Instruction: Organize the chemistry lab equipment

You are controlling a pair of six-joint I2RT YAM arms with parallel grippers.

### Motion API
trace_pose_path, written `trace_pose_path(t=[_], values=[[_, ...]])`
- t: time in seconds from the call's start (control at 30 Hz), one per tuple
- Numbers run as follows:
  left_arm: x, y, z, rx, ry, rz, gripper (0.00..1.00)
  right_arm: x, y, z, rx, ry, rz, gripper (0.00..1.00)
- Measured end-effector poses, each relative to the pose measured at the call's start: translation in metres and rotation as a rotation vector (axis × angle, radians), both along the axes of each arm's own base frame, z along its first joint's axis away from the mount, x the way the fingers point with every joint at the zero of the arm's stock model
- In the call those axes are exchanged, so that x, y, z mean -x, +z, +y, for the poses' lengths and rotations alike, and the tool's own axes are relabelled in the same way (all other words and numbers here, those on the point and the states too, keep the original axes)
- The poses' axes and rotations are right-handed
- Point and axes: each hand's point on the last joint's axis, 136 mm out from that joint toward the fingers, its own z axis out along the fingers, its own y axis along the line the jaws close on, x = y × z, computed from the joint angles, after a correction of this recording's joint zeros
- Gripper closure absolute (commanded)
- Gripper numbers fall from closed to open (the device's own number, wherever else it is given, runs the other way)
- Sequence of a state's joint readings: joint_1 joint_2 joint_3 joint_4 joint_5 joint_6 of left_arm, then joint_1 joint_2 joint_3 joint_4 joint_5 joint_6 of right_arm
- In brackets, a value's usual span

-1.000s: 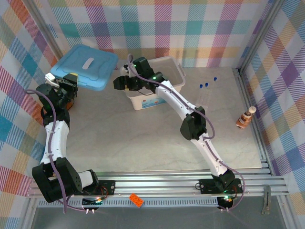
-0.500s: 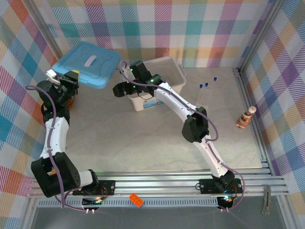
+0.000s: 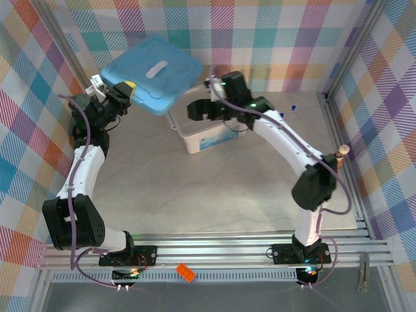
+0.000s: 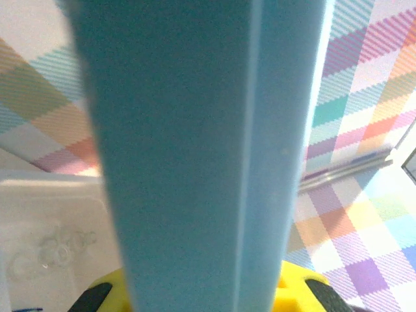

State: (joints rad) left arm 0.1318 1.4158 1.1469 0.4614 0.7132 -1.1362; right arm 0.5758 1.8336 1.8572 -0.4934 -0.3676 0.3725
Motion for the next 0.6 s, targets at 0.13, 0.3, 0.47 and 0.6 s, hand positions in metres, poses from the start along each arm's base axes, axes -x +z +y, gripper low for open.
trace_pose_path(t=[0.13,0.3,0.47,0.6], values=[[-0.012,-0.012,-0.024,0.013,-0.075,0.020,1.00,-0.002,-0.001,-0.061,-0.027,-0.115,0.042,0.20],[-0.031,-0.027,-0.060,0.060,-0.189,0.044,1.00,0.005,-0.016,-0.101,-0.034,-0.193,0.101,0.20],[-0.037,-0.047,-0.086,0.094,-0.253,0.088,1.00,0.014,-0.036,-0.122,-0.033,-0.233,0.159,0.20],[-0.036,-0.050,-0.103,0.101,-0.290,0.099,1.00,0.020,-0.044,-0.138,-0.041,-0.270,0.189,0.20]])
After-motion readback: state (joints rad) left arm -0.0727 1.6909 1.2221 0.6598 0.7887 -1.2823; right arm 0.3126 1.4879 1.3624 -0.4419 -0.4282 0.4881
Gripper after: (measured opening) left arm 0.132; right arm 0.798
